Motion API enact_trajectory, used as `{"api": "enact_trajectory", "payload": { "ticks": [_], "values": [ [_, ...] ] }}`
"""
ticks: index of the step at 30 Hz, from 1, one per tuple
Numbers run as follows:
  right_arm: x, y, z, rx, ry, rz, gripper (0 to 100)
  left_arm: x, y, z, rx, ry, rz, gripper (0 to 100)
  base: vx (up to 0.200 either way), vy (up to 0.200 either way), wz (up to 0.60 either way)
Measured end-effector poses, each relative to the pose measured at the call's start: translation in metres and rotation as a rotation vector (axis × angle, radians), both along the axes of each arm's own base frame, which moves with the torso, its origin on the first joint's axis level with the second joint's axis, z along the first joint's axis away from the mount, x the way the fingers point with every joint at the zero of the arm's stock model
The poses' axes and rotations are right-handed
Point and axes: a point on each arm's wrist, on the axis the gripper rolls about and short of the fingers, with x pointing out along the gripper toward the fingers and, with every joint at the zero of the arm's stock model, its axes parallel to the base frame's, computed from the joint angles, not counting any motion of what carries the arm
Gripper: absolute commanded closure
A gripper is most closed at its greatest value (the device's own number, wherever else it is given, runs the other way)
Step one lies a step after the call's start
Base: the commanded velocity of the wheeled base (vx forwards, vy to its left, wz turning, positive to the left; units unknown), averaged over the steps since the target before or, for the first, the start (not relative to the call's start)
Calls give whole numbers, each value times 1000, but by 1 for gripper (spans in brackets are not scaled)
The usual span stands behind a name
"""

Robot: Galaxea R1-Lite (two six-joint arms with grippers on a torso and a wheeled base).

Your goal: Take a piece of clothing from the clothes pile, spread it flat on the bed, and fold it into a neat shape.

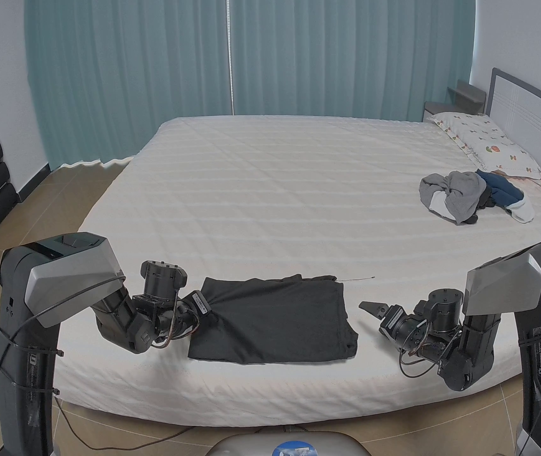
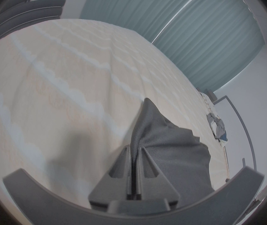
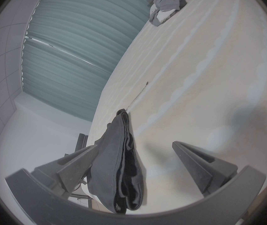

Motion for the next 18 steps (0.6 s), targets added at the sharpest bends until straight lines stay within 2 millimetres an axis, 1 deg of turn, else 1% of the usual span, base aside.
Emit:
{"api": "enact_trajectory", "payload": {
  "ticks": [5,6,12,18],
  "values": [
    [0,-1,0,0,0,-3,0,0,-1,0,-19,8,18,100,0,0,0],
    [0,-1,0,0,0,-2,0,-1,-1,0,-19,8,17,0,0,0,0],
    [0,-1,0,-1,2,-1,0,-3,0,0,-14,31,19,0,0,0,0],
    [-1,-1,0,-3,3,-2,0,-5,1,5,-10,53,23,0,0,0,0]
  ]
}}
